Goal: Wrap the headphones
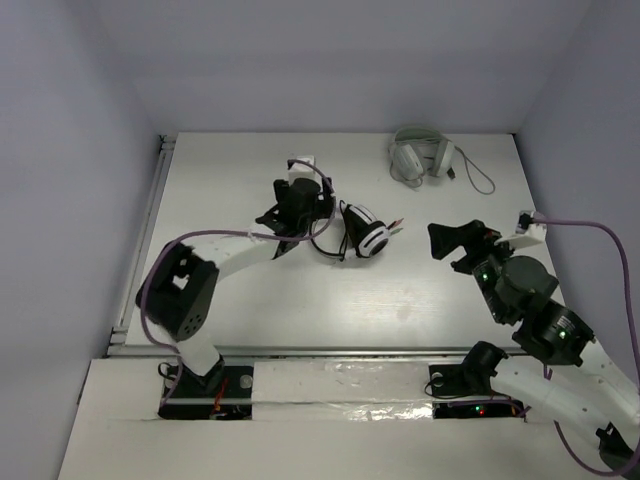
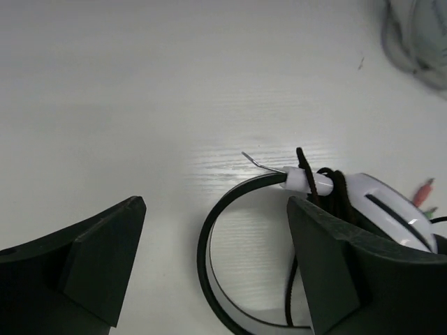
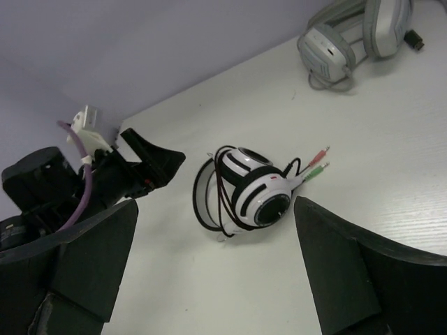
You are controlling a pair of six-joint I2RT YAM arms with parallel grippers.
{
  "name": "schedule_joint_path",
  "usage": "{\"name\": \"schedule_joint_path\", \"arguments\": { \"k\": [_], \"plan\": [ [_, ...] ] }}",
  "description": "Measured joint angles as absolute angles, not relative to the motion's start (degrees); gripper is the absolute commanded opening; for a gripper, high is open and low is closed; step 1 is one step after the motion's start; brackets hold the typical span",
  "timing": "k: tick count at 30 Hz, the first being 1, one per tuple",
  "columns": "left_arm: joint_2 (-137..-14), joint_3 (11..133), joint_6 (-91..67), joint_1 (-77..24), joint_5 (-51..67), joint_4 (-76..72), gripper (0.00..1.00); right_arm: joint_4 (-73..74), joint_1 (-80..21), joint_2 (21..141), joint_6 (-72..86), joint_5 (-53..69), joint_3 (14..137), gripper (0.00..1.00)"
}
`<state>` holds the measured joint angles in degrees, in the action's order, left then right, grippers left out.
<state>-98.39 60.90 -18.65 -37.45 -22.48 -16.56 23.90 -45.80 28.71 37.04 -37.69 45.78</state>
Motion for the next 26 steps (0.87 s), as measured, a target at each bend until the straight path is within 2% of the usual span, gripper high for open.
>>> {"name": "schedule_joint_path", "arguments": {
  "k": [1,2,3,13,20,26],
  "plan": [
    [-96.4,60.4,-19.1,-37.4,-22.6,-16.1,0.88,24.1,-45.8,28.4,36.6,-37.7,46.7,1.0],
    [-93.7,59.9,-19.5,-37.3,-22.7,-15.5,0.9,24.4,-45.8,28.0,36.3,-37.7,47.6,1.0],
    [-90.5,59.5,-20.0,-37.3,-22.7,-14.9,0.99,24.8,-45.8,27.5,35.9,-37.7,48.8,1.0],
    [-57.6,60.8,-22.5,-37.2,-21.3,-5.4,0.99,27.2,-45.8,21.8,31.9,-37.4,60.7,1.0],
    [-46.9,63.1,-21.1,-37.2,-21.3,4.3,0.99,28.2,-45.8,17.1,30.8,-37.5,62.5,1.0],
    [-44.3,60.9,-20.5,-37.2,-21.1,6.5,0.99,29.3,-45.8,18.7,30.8,-37.4,61.5,1.0]
  ]
}}
